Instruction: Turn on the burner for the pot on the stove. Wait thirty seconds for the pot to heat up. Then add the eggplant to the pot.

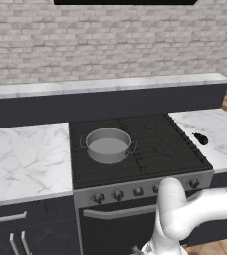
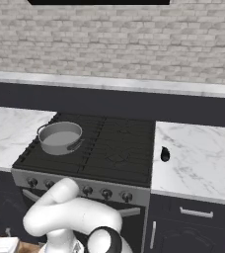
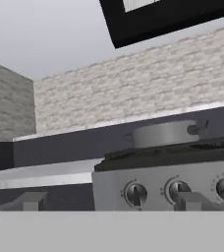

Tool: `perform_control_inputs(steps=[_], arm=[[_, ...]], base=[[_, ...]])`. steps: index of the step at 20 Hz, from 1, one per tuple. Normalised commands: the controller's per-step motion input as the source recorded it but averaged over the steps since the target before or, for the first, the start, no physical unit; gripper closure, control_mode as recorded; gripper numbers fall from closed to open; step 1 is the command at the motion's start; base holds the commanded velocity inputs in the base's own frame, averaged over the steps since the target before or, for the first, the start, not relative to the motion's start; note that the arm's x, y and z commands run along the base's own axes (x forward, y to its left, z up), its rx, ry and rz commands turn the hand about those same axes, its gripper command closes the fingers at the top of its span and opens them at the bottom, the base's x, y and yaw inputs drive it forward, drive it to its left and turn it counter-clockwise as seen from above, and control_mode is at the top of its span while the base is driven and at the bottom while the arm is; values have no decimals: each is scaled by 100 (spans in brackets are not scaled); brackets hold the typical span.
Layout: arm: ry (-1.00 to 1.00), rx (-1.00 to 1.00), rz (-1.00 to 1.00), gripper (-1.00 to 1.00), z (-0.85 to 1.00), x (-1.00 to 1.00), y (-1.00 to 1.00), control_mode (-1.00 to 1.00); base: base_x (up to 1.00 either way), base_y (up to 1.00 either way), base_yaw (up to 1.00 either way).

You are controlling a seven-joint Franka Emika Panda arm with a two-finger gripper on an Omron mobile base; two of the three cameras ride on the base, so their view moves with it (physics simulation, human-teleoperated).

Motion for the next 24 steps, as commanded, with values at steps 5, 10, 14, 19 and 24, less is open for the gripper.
perform_control_inputs(steps=[5, 10, 14, 19, 24], arm=[[-14, 0, 0, -100, -2, 12, 9, -100], [-1, 2, 0, -100, -16, 32, 24, -100], [0, 9, -5, -100, -25, 23, 9, -100], [0, 16, -8, -100, -38, 21, 0, -100], [0, 16, -2, -100, -31, 40, 0, -100]], base=[[0, 0, 0], [0, 0, 0], [0, 0, 0], [0, 0, 0], [0, 0, 0]])
